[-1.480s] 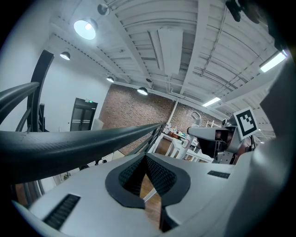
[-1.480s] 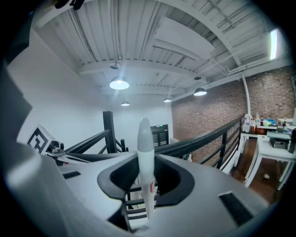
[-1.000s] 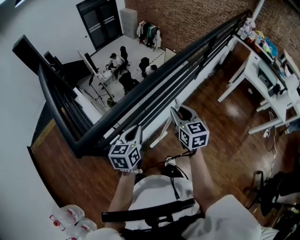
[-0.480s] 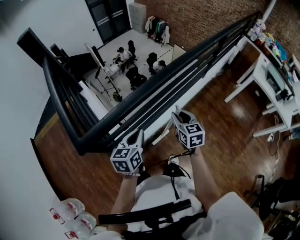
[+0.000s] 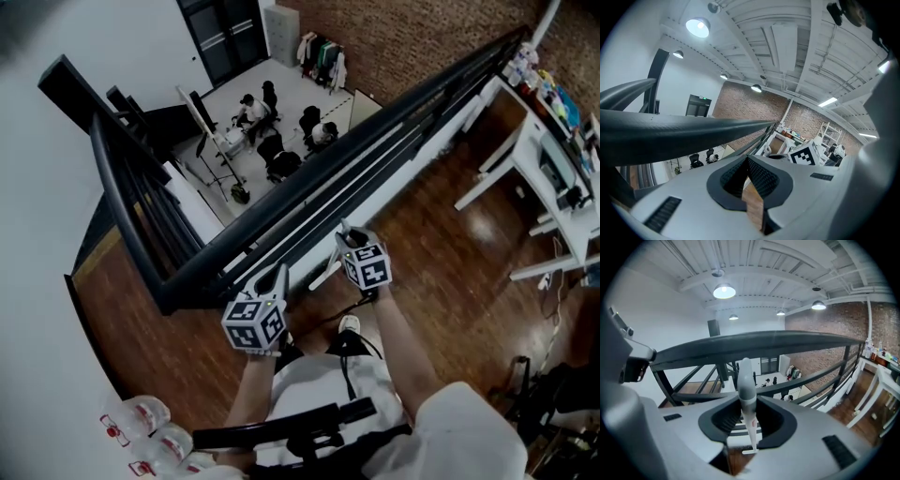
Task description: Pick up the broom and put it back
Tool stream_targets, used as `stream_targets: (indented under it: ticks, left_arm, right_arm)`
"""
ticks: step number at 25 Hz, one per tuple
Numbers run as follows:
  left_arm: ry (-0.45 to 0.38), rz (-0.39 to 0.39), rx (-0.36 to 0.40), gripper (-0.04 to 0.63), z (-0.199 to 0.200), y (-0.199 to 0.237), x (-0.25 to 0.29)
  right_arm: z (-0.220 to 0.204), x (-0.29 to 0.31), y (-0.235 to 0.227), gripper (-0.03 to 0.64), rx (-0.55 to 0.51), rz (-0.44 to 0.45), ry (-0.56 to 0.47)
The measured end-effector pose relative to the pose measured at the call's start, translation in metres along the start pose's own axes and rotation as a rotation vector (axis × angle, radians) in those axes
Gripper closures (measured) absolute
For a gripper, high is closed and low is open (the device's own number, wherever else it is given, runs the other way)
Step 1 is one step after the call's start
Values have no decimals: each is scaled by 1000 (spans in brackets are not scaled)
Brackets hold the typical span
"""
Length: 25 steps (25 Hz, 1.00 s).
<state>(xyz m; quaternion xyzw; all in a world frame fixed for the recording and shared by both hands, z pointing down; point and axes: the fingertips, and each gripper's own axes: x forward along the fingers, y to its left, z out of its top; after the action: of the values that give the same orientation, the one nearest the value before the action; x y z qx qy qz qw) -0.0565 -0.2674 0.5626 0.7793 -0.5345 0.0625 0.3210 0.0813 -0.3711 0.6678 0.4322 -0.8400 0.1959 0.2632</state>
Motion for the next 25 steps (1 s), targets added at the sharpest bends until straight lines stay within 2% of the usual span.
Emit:
stream_targets:
  ticks: [13, 25]
  left_arm:
    - [-16, 33, -24, 607, 8, 20, -3]
    - [-32, 60, -47, 607, 14, 36, -7]
  right_arm:
    - [25, 65, 14, 488, -25, 59, 19]
    - [43, 90, 21, 486, -38, 51, 20]
